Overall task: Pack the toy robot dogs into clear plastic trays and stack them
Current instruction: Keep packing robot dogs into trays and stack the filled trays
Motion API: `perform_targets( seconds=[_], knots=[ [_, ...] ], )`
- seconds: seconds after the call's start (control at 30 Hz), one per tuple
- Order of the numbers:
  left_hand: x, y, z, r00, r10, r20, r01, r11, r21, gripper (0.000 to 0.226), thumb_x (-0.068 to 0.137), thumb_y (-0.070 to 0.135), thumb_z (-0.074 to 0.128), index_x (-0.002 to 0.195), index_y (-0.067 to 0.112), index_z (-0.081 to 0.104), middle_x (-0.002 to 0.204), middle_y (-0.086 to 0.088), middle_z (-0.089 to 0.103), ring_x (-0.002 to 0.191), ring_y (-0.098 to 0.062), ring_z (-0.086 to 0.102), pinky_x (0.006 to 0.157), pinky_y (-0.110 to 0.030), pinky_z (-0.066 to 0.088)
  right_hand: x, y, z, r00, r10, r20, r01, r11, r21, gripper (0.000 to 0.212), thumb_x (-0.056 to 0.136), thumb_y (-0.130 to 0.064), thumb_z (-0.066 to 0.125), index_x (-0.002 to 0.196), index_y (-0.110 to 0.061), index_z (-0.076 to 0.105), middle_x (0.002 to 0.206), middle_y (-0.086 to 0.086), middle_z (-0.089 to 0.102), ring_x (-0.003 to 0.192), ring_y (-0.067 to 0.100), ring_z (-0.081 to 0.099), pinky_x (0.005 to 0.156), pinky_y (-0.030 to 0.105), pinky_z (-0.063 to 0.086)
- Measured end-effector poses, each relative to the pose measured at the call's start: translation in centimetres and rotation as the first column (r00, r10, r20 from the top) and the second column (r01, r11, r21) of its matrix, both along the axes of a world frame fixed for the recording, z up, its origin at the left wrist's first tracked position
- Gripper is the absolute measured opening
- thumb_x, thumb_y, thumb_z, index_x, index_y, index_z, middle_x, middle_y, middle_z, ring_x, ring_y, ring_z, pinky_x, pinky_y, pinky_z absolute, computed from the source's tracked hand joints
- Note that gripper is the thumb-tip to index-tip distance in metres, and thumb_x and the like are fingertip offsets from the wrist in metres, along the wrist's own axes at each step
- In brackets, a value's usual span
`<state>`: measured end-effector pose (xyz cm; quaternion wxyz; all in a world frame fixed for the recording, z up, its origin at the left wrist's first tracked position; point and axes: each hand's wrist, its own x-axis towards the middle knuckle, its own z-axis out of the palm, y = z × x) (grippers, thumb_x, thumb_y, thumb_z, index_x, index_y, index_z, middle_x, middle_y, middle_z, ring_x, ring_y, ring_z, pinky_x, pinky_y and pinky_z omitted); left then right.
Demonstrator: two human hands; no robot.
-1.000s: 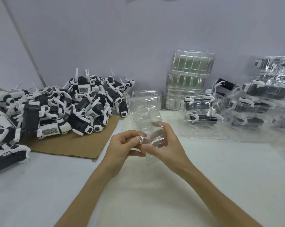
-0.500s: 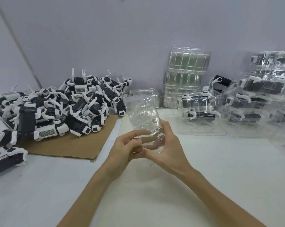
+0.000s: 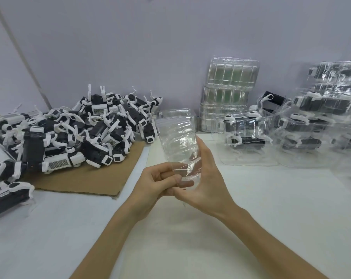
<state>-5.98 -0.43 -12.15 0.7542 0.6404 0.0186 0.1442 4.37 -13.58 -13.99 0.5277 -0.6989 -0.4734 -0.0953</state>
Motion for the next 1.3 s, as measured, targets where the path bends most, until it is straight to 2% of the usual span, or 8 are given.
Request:
perform_targets(
  seconds=[0.23, 0.43, 0.6, 0.8, 1.0, 1.13, 1.23, 1.3],
  knots=[
    [0.3, -0.2, -0.3, 1.000, 0.014, 0.023, -0.014, 1.000, -0.004, 0.025, 0.091, 0.011, 0.065, 0.113, 0.019, 0.075, 0.110, -0.026, 0.070, 0.102, -0.038, 0.071, 0.078, -0.032, 0.059, 0.2, 0.3, -0.2, 0.999, 0.032, -0.018, -0.030, 0.994, 0.105, 0.102, 0.070, -0.039, 0.075, 0.155, -0.028, 0.020, 0.111, -0.012, 0.047, 0.085, 0.014, 0.059, 0.071, 0.014, 0.048],
    [0.8, -0.4, -0.6, 0.993, 0.086, 0.082, -0.091, 0.994, 0.063, 0.033, 0.096, -0.001, 0.055, 0.108, 0.022, 0.076, 0.108, -0.019, 0.073, 0.096, -0.040, 0.072, 0.073, -0.032, 0.060, 0.7, 0.4, -0.1, 0.998, 0.054, 0.013, -0.056, 0.989, 0.141, 0.106, 0.065, -0.026, 0.080, 0.155, -0.030, 0.023, 0.112, -0.013, 0.045, 0.081, 0.017, 0.060, 0.057, 0.024, 0.055],
    [1.0, -0.7, -0.8, 0.989, 0.092, 0.115, -0.101, 0.992, 0.080, 0.039, 0.096, -0.005, 0.054, 0.106, 0.025, 0.076, 0.107, -0.014, 0.075, 0.094, -0.036, 0.074, 0.074, -0.032, 0.060, 1.2, 0.4, 0.0, 0.997, 0.006, 0.083, -0.018, 0.990, 0.140, 0.105, 0.065, -0.025, 0.079, 0.155, -0.024, 0.026, 0.108, -0.012, 0.042, 0.077, 0.017, 0.054, 0.061, 0.012, 0.043],
    [1.1, -0.4, -1.1, 0.980, 0.130, 0.151, -0.147, 0.983, 0.106, 0.032, 0.095, -0.009, 0.053, 0.111, 0.013, 0.070, 0.103, -0.013, 0.076, 0.089, -0.036, 0.074, 0.071, -0.031, 0.060, 1.2, 0.6, 0.2, 0.995, -0.007, 0.101, -0.008, 0.989, 0.146, 0.104, 0.062, -0.026, 0.075, 0.155, -0.025, 0.028, 0.104, -0.012, 0.042, 0.073, 0.017, 0.052, 0.060, 0.011, 0.043],
    [1.3, -0.5, -1.3, 0.974, 0.139, 0.180, -0.163, 0.979, 0.126, 0.034, 0.095, -0.013, 0.051, 0.109, 0.011, 0.069, 0.102, -0.013, 0.076, 0.088, -0.034, 0.075, 0.071, -0.032, 0.060, 1.5, 0.5, 0.2, 0.989, -0.052, 0.138, 0.031, 0.989, 0.148, 0.106, 0.060, -0.019, 0.077, 0.155, -0.025, 0.029, 0.102, -0.010, 0.042, 0.071, 0.016, 0.051, 0.060, 0.010, 0.043],
    [1.1, -0.3, -1.6, 0.967, 0.166, 0.192, -0.196, 0.968, 0.154, 0.039, 0.093, -0.016, 0.051, 0.104, 0.015, 0.072, 0.099, -0.013, 0.076, 0.084, -0.033, 0.075, 0.070, -0.031, 0.060, 1.6, 0.4, 0.7, 0.985, -0.072, 0.157, 0.046, 0.986, 0.158, 0.101, 0.060, -0.018, 0.078, 0.152, -0.016, 0.036, 0.099, -0.005, 0.044, 0.070, 0.013, 0.048, 0.057, 0.011, 0.043],
    [0.3, 2.0, -1.4, 0.953, 0.250, 0.170, -0.278, 0.947, 0.162, 0.032, 0.093, -0.017, 0.049, 0.102, 0.008, 0.068, 0.092, -0.011, 0.077, 0.074, -0.030, 0.075, 0.064, -0.028, 0.060, 4.2, -1.8, 2.0, 0.978, -0.211, -0.006, 0.204, 0.937, 0.285, 0.091, 0.062, -0.022, 0.073, 0.147, -0.010, 0.042, 0.102, 0.003, 0.048, 0.067, 0.013, 0.042, 0.051, 0.014, 0.040],
    [-0.2, 4.4, -0.9, 0.910, 0.379, 0.169, -0.396, 0.915, 0.080, 0.028, 0.094, -0.015, 0.047, 0.101, 0.007, 0.063, 0.088, -0.007, 0.077, 0.066, -0.023, 0.073, 0.061, -0.027, 0.059, 6.4, -4.0, 2.8, 0.944, -0.290, -0.155, 0.327, 0.876, 0.354, 0.090, 0.062, -0.019, 0.070, 0.147, -0.012, 0.040, 0.104, 0.007, 0.047, 0.070, 0.018, 0.042, 0.054, 0.019, 0.042]
  ],
)
